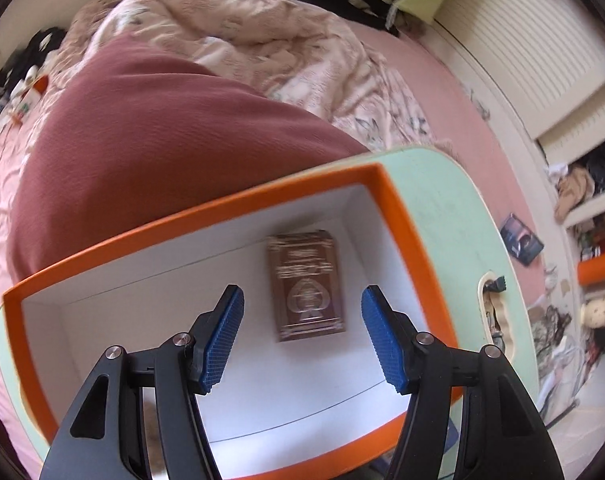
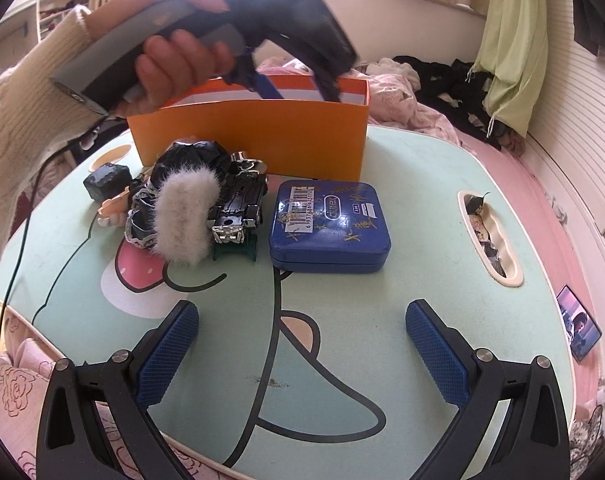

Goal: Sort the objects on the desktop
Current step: 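Reach into the box and grasp the brown card box with the left gripper, then lift the brown card box out and set it beside the black pouch, left gripper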

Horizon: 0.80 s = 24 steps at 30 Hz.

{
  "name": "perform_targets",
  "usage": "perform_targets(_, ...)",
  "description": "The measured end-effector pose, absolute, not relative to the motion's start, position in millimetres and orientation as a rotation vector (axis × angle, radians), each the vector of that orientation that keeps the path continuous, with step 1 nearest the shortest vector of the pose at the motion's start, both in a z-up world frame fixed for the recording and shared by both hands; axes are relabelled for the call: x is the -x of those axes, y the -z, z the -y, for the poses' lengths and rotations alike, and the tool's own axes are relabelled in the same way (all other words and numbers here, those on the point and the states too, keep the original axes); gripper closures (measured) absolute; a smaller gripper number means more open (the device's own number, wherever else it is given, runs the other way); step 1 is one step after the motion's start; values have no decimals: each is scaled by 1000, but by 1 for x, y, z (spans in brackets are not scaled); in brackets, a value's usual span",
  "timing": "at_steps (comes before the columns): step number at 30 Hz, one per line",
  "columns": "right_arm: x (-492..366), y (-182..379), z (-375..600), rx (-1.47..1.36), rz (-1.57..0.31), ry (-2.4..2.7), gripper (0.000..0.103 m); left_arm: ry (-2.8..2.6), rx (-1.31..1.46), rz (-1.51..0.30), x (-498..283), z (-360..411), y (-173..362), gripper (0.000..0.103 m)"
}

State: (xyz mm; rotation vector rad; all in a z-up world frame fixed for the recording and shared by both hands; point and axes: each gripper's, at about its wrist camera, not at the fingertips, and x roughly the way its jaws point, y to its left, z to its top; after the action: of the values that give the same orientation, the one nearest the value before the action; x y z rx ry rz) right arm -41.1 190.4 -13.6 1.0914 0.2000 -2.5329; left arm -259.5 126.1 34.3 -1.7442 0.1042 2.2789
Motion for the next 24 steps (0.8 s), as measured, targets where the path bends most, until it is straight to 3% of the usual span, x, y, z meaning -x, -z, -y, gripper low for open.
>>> perform_targets(3, 41, 14, -191, -1094, -197, 2532, 0, -2279, 1775, -171, 262, -137, -26, 42)
perform_targets(4, 42, 14, -192, -1092, -193, 2532, 0, -2292, 1805, -191, 265, -136, -23, 60)
perform_targets(5, 42, 14, -192, -1090, -194, 2533, 0, -2302, 1836, -224, 266, -134, -19, 61)
perform_targets(10, 41, 14, -190, -1088, -197, 2535, 0, -2313, 1768, -229, 259, -121, -19, 61)
perform_targets(14, 41, 14, -190, -1088, -195, 2535, 0, -2369, 1604, -147, 242, -101, -49, 61)
perform_targets(19, 40, 14, -190, -1088, -196, 2535, 0, -2390, 1329, -44, 176, -63, -102, 61)
perform_targets(24, 40, 14, -190, -1088, -194, 2535, 0, -2394, 1201, -47, 98, -19, -106, 61)
